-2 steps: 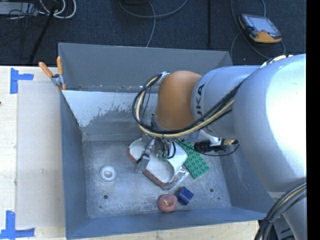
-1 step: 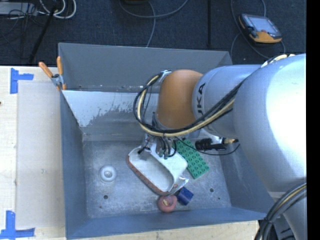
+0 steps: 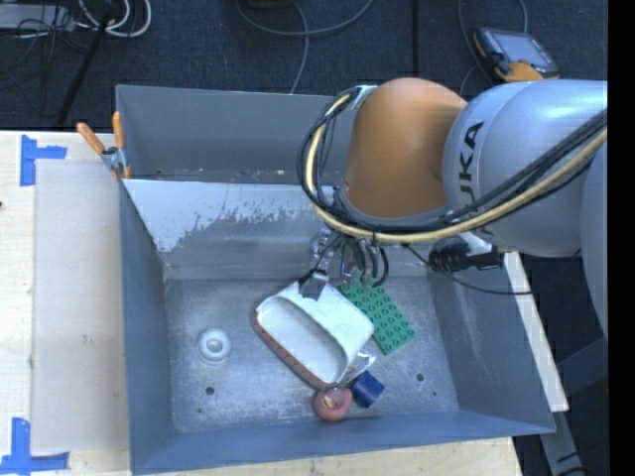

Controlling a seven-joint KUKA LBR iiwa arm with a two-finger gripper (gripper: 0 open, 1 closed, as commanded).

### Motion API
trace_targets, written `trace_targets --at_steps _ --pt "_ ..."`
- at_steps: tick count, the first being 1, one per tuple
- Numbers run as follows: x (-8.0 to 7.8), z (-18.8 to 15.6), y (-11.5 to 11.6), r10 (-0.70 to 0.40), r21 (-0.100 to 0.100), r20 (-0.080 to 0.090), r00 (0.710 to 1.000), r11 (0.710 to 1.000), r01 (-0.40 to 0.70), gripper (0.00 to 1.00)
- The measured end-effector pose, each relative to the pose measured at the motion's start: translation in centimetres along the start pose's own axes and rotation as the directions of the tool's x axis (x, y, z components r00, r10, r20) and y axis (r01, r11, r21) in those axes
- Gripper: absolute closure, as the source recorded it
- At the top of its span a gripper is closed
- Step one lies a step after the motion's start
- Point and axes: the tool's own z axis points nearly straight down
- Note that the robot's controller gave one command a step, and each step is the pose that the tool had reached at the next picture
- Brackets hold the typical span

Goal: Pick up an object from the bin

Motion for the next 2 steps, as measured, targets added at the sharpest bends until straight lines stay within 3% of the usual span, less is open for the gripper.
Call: trace_targets --at_steps 1,2 --pt "-0.06 11.45 -3.13 -0.019 0.003 -0.009 1.000 1.000 0.019 1.00" --pt "-0.13 11.18 -3.14 -0.019 0.004 -0.007 1.000 1.000 0.019 0.00"
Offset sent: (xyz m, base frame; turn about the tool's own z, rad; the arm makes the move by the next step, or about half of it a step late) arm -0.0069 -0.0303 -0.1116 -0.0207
